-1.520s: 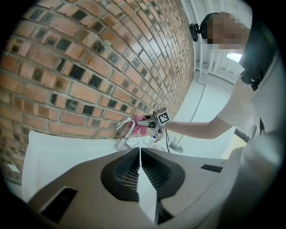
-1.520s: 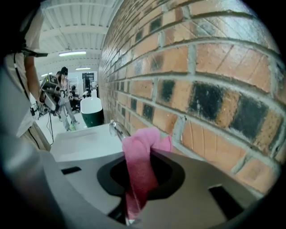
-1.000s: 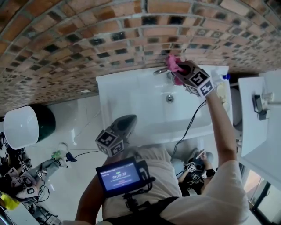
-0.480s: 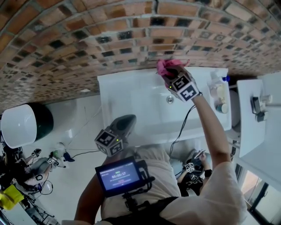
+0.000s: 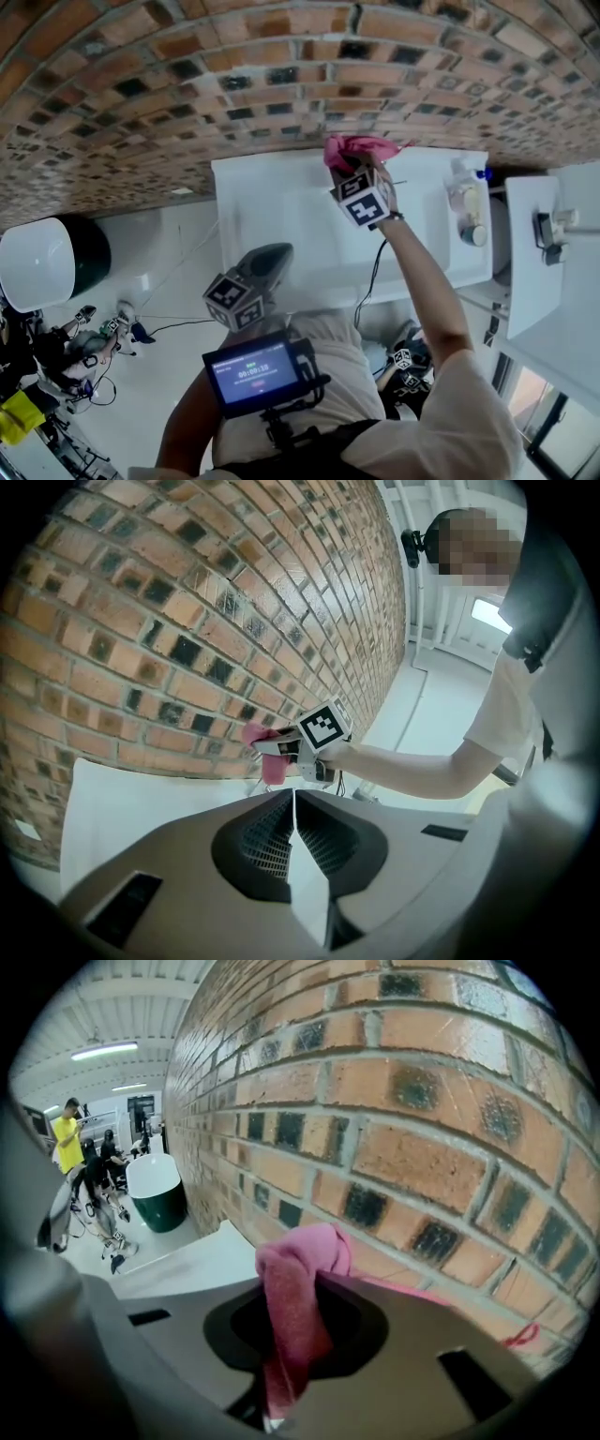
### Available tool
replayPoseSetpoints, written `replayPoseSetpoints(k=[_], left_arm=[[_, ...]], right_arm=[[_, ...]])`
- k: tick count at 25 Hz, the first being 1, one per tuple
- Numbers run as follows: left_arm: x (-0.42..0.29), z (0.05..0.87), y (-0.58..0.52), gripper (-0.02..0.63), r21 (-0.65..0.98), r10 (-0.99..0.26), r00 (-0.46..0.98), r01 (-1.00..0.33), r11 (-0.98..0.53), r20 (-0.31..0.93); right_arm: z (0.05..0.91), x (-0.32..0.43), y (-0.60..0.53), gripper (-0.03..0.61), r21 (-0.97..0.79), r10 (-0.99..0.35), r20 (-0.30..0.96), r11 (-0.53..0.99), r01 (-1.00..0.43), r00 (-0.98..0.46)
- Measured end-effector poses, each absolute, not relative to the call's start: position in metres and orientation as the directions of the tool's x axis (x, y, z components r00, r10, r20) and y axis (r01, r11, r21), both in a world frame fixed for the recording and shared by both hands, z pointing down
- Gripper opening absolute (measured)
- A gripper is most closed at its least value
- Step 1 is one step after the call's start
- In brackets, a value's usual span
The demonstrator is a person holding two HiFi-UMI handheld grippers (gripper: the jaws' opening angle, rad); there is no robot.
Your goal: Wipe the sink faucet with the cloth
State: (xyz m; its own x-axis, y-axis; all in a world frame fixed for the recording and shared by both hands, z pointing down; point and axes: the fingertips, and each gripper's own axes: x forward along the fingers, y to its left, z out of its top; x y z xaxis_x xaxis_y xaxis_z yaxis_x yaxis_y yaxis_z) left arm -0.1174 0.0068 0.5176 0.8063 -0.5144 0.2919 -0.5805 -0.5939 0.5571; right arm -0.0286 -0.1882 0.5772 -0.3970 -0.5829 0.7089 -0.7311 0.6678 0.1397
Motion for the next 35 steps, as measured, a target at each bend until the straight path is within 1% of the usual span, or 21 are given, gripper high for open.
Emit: replayPoseSetpoints(k=[5, 9, 11, 14, 17, 18, 20, 22, 24, 26, 28, 30, 32, 35], left_arm=[[-0.124, 0.517, 0.003, 0.0, 0.556, -0.522, 0.802, -0.585, -0.591, 0.29], [-0.133, 0.521, 0.004, 0.0, 0.562, -0.526, 0.797, -0.592, -0.578, 0.298], [-0.136, 0.523, 0.004, 0.0, 0.565, -0.531, 0.792, -0.597, -0.569, 0.302], [-0.138, 0.525, 0.004, 0.0, 0.575, -0.534, 0.788, -0.6, -0.557, 0.305], [-0.138, 0.526, 0.004, 0.0, 0.577, -0.532, 0.79, -0.598, -0.556, 0.305], [-0.138, 0.527, 0.004, 0.0, 0.578, -0.531, 0.789, -0.598, -0.555, 0.308], [-0.139, 0.529, 0.005, 0.0, 0.581, -0.529, 0.788, -0.6, -0.549, 0.314], [-0.138, 0.531, 0.005, 0.0, 0.581, -0.526, 0.789, -0.601, -0.549, 0.319], [-0.137, 0.532, 0.004, 0.0, 0.575, -0.52, 0.79, -0.601, -0.556, 0.324], [-0.135, 0.533, 0.005, 0.0, 0.572, -0.512, 0.793, -0.6, -0.56, 0.33], [-0.132, 0.535, 0.005, 0.0, 0.57, -0.504, 0.795, -0.599, -0.563, 0.338], [-0.128, 0.536, 0.005, 0.0, 0.568, -0.498, 0.795, -0.6, -0.563, 0.346], [-0.125, 0.538, 0.004, 0.0, 0.571, -0.497, 0.793, -0.603, -0.556, 0.354], [-0.122, 0.541, 0.002, 0.0, 0.567, -0.49, 0.792, -0.605, -0.559, 0.364]], right_arm=[[0.592, -0.045, -0.189, 0.06, 0.117, -0.583, 0.724, 0.631, -0.767, -0.369], [0.608, -0.054, -0.187, 0.06, 0.075, -0.566, 0.733, 0.618, -0.782, -0.377], [0.624, -0.063, -0.183, 0.06, 0.007, -0.521, 0.754, 0.616, -0.788, -0.4], [0.65, -0.079, -0.166, 0.06, -0.168, -0.427, 0.766, 0.588, -0.791, -0.48], [0.665, -0.076, -0.144, 0.06, -0.295, -0.413, 0.752, 0.487, -0.822, -0.514], [0.671, -0.069, -0.139, 0.06, -0.334, -0.431, 0.742, 0.427, -0.84, -0.514], [0.684, -0.05, -0.137, 0.06, -0.464, -0.5, 0.689, 0.252, -0.849, -0.525], [0.693, -0.024, -0.143, 0.06, -0.647, -0.609, 0.595, 0.024, -0.762, -0.525], [0.703, 0.007, -0.151, 0.06, -0.788, -0.719, 0.517, -0.188, -0.586, -0.465], [0.718, 0.036, -0.154, 0.06, -0.855, -0.797, 0.478, -0.326, -0.403, -0.369], [0.736, 0.06, -0.154, 0.061, -0.876, -0.842, 0.468, -0.402, -0.267, -0.267], [0.752, 0.075, -0.154, 0.061, -0.88, -0.862, 0.469, -0.438, -0.183, -0.193], [0.76, 0.084, -0.158, 0.061, -0.889, -0.879, 0.454, -0.436, -0.142, -0.144], [0.77, 0.093, -0.166, 0.061, -0.89, -0.888, 0.451, -0.44, -0.122, -0.088]])
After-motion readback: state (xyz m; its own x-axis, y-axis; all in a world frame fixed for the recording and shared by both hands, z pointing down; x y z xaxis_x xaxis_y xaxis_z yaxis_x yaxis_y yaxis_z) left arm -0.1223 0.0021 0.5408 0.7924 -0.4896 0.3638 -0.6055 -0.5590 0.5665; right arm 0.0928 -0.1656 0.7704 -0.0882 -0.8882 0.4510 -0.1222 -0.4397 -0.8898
